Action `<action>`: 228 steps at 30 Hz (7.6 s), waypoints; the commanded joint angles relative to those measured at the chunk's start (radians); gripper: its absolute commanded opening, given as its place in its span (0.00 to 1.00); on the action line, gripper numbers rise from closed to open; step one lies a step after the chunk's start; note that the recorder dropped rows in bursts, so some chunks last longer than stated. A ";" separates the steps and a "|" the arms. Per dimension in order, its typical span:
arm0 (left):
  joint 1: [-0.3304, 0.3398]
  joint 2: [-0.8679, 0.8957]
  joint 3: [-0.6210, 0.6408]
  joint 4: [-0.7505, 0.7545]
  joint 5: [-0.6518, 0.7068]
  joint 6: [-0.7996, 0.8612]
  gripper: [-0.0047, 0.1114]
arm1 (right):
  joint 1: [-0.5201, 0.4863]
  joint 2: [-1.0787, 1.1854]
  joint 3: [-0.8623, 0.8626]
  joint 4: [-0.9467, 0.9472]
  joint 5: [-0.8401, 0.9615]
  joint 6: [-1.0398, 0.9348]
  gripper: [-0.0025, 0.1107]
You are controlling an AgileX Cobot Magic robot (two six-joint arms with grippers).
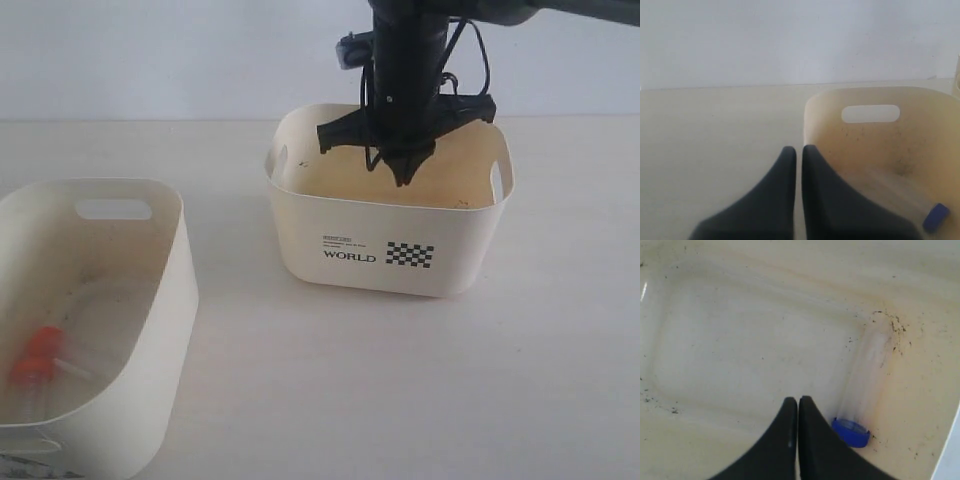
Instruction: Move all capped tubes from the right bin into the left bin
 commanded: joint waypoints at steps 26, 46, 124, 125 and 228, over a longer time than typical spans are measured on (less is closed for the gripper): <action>0.000 0.000 -0.004 0.182 0.007 -0.010 0.08 | -0.002 0.091 -0.003 -0.196 0.000 -0.242 0.49; 0.000 0.000 -0.004 0.182 0.012 -0.010 0.08 | -0.002 0.130 -0.001 -0.183 0.000 -0.101 0.64; 0.000 0.000 -0.004 0.182 0.118 -0.010 0.08 | -0.021 0.095 -0.114 0.214 0.000 -0.055 0.02; 0.000 0.000 -0.004 0.182 0.118 -0.010 0.08 | -0.017 0.087 -0.132 0.214 0.000 -0.057 0.02; 0.000 0.000 -0.004 0.182 0.111 -0.010 0.08 | -0.399 -2.000 1.673 0.329 -1.033 -0.552 0.02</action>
